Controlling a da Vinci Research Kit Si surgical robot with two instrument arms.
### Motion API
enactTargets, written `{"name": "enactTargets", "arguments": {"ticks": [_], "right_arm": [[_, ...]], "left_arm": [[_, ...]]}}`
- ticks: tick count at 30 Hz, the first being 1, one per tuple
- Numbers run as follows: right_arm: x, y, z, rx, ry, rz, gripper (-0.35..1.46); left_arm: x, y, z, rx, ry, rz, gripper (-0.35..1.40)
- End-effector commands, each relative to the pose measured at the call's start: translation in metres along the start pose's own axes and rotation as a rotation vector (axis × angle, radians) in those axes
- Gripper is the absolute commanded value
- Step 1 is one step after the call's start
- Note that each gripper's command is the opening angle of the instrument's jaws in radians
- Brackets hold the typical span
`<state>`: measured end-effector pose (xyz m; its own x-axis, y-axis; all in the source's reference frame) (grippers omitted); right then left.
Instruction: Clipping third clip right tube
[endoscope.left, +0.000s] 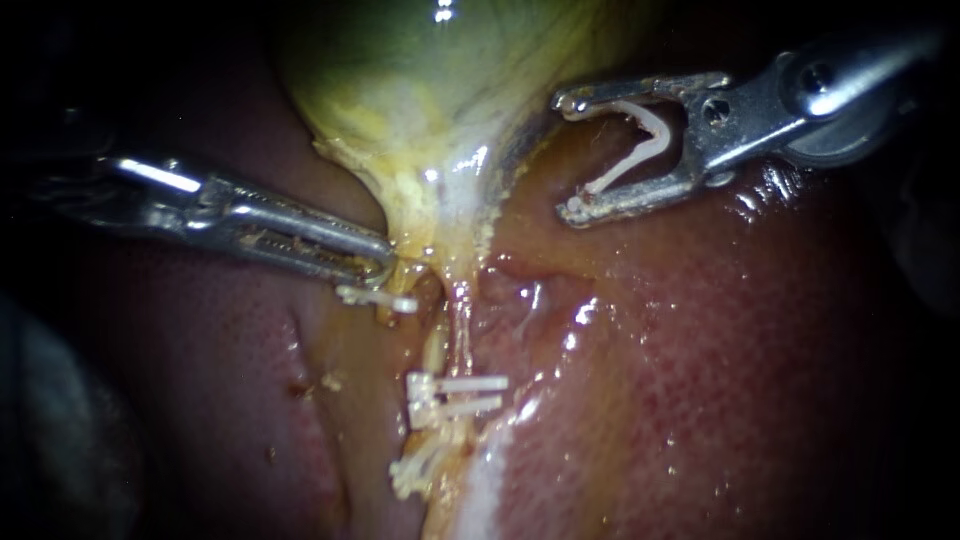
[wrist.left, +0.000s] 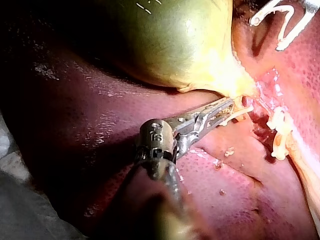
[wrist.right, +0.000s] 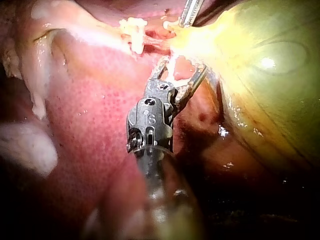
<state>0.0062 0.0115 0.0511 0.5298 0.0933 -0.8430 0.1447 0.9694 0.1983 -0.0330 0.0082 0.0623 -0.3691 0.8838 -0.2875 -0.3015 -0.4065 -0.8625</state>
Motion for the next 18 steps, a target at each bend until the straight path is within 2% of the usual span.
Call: {"name": "enactTargets", "arguments": {"ticks": [1, 4, 11, 14, 18], "right_arm": [[0.0, 0.0, 0.0, 0.0, 0.0, 0.0, 0.49], [0.0, 0.0001, -0.0001, 0.0, 0.0, 0.001, 0.49], [0.0002, 0.0002, -0.0002, 0.004, -0.002, 0.002, 0.49], [0.0002, 0.0002, -0.0002, 0.004, -0.002, 0.002, 0.49], [0.0003, 0.0004, -0.0004, 0.001, -0.002, -0.002, 0.49]], "left_arm": [[0.0001, 0.0, -0.0003, -0.002, -0.001, 0.0, -0.35], [0.0005, 0.0001, -0.002, -0.009, -0.004, -0.001, -0.35], [0.003, 0.0005, -0.0086, 0.035, 0.038, -0.022, -0.35], [0.0037, 0.0006, -0.0096, 0.042, 0.044, -0.03, -0.35], [0.0037, 0.0006, -0.0098, 0.044, 0.042, -0.031, -0.35]]}}
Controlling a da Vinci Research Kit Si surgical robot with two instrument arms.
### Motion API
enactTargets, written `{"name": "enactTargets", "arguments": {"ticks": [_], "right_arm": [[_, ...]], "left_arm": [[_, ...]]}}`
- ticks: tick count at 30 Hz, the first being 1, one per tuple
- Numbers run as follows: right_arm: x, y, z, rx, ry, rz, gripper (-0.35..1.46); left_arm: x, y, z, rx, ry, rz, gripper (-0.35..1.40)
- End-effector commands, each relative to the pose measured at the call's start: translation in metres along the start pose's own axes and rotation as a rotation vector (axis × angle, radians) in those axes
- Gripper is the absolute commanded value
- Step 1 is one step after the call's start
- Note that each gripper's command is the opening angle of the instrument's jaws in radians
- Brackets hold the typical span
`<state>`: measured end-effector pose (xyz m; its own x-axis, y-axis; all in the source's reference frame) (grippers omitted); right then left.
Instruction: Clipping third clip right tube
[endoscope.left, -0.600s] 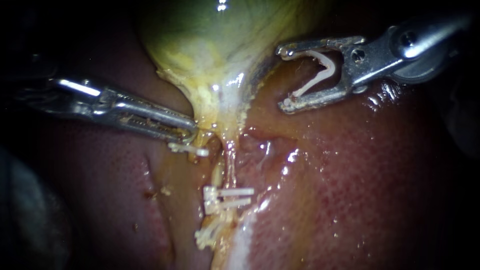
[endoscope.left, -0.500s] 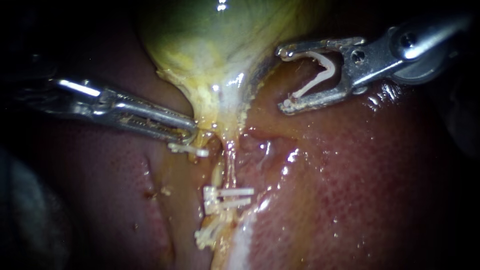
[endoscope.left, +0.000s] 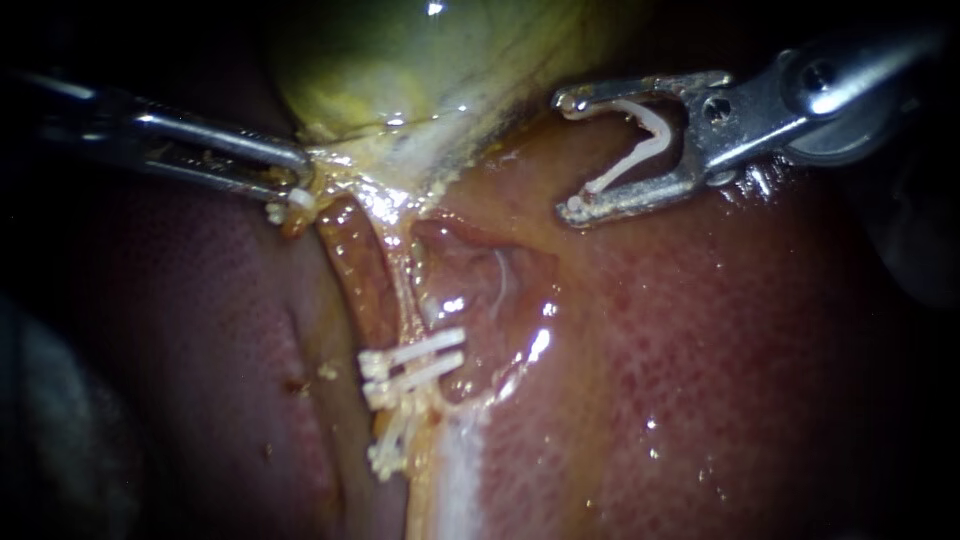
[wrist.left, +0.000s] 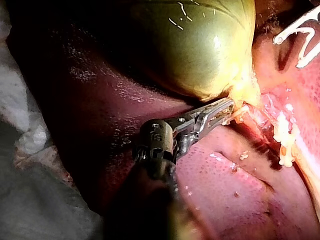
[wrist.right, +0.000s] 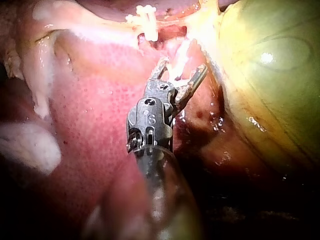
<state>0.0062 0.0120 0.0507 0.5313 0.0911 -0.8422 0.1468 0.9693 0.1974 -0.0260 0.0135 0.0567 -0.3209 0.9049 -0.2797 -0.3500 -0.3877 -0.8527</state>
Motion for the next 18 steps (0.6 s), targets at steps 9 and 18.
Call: {"name": "enactTargets", "arguments": {"ticks": [9, 18], "right_arm": [[0.0004, -0.0003, 0.001, 0.046, 0.009, 0.075, 0.49], [0.0005, -0.0012, 0.0024, 0.098, 0.028, 0.262, 0.46]], "left_arm": [[-0.0001, 0.0001, 0.0001, 0.002, -0.001, 0.0, -0.35], [-0.0001, 0.0001, 0.0001, 0.002, 0.0, 0.0, -0.35]]}}
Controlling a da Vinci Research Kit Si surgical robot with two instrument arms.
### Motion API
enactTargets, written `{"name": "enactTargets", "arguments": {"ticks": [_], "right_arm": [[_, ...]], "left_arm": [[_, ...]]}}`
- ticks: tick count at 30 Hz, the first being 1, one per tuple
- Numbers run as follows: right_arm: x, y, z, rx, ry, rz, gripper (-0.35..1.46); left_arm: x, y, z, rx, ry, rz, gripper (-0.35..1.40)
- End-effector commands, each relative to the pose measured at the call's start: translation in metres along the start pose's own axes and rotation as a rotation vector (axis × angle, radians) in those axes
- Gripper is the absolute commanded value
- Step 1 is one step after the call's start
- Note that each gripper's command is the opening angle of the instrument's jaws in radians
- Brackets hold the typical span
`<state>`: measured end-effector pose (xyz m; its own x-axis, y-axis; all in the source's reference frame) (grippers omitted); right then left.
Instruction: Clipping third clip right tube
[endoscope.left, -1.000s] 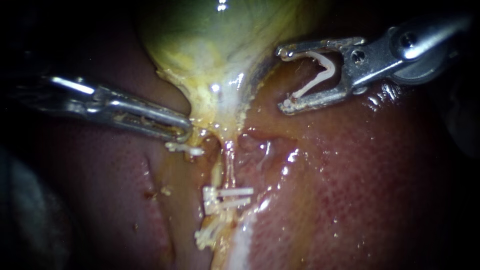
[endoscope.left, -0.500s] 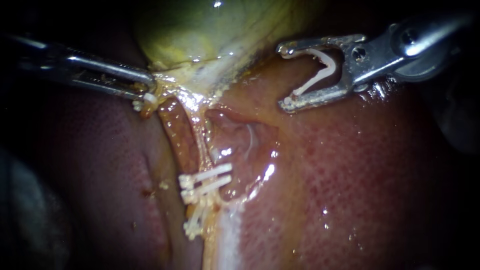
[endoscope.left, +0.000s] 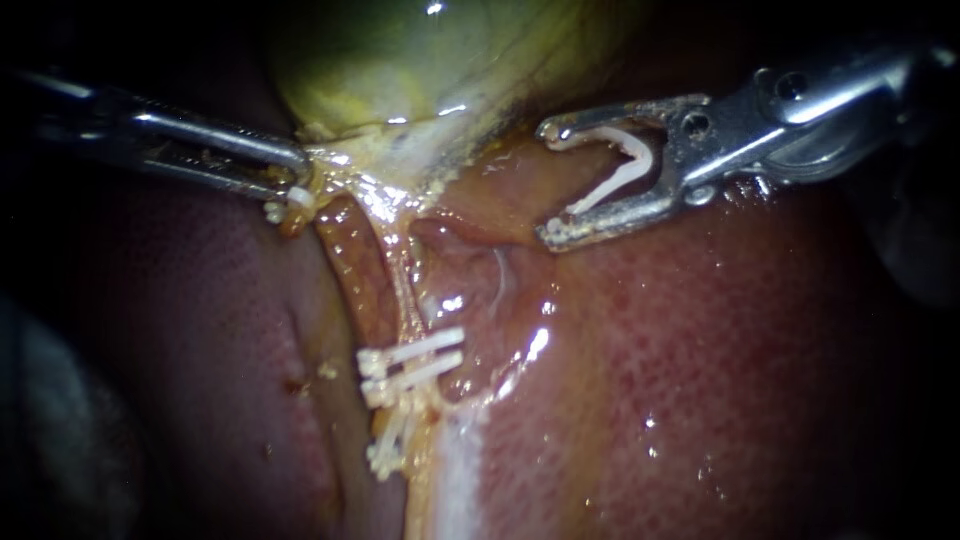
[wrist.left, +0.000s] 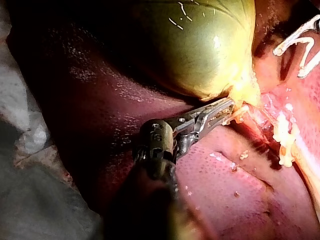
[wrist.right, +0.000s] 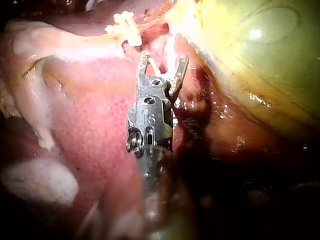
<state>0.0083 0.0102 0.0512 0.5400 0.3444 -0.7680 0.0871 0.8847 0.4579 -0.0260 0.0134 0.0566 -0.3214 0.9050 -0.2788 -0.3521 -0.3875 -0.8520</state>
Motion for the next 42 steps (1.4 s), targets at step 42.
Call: {"name": "enactTargets", "arguments": {"ticks": [42], "right_arm": [[-0.0051, -0.0011, 0.016, 0.168, 0.227, 0.662, 0.45]], "left_arm": [[-0.0001, 0.0004, 0.0003, 0.004, 0.003, -0.007, -0.35]]}}
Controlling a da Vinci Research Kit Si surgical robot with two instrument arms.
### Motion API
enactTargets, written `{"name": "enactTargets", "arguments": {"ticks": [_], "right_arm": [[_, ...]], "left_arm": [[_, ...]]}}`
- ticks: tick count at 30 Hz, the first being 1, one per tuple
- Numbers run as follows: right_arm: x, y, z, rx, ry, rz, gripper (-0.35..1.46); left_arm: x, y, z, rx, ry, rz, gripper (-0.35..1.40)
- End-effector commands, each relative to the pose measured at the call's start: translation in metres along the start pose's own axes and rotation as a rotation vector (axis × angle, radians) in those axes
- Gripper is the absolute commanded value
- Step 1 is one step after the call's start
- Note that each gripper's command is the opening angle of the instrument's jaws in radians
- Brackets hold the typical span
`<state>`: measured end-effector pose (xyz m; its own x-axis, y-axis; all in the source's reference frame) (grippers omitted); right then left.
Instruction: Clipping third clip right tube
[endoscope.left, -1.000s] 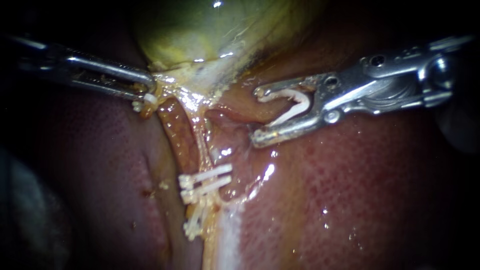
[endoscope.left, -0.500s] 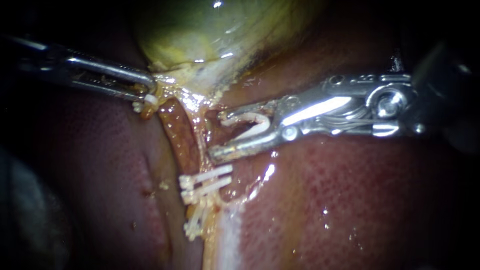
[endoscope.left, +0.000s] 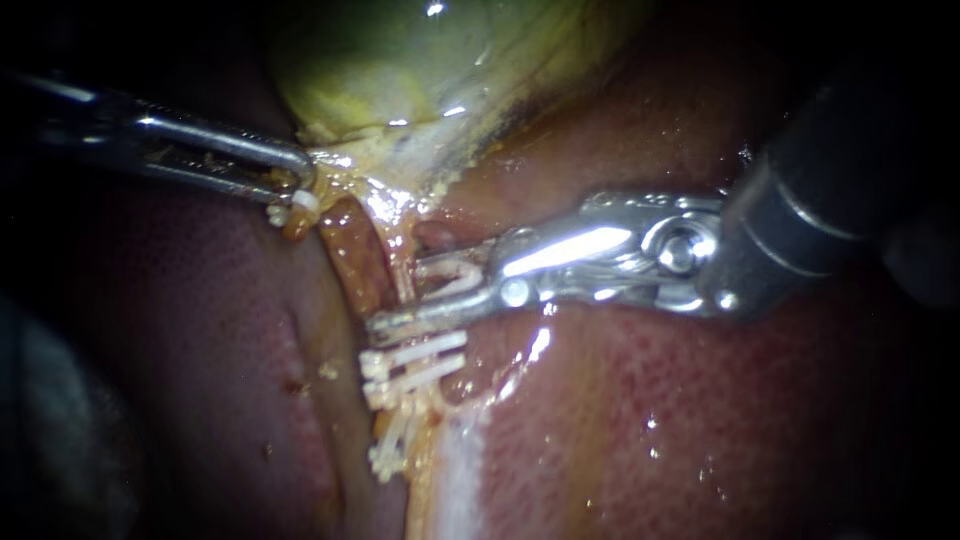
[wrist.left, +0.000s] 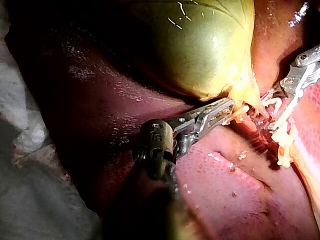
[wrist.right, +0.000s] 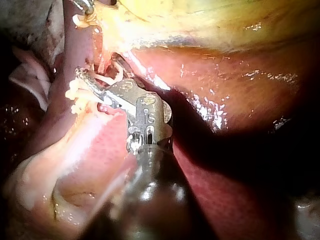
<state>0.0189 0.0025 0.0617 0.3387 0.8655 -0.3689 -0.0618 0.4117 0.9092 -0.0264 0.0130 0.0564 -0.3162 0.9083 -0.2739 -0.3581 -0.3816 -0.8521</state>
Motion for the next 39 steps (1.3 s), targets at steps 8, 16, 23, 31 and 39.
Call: {"name": "enactTargets", "arguments": {"ticks": [8, 16, 23, 31, 39], "right_arm": [[-0.0003, 0.0011, 0.0008, 0.065, 0.132, 0.102, 0.46], [0.0017, 0.0, 0.0, 0.163, 0.249, 0.168, 0.46], [0.0046, -0.0024, -0.0013, 0.21, 0.299, 0.198, 0.45], [0.0052, -0.0029, -0.0015, 0.213, 0.303, 0.203, 0.38], [0.0053, -0.0027, -0.0016, 0.214, 0.304, 0.245, 0.07]], "left_arm": [[0.0, 0.0, 0.0, 0.0, 0.0, 0.0, -0.35], [0.0, 0.0, 0.0, 0.0, 0.0, 0.0, -0.35], [0.0, 0.0, 0.0, 0.0, 0.0, 0.0, -0.35], [0.0, -0.0001, 0.0, 0.0, 0.0, 0.0, -0.35], [0.0, -0.0001, 0.0, 0.0, 0.0, 0.0, -0.35]]}}
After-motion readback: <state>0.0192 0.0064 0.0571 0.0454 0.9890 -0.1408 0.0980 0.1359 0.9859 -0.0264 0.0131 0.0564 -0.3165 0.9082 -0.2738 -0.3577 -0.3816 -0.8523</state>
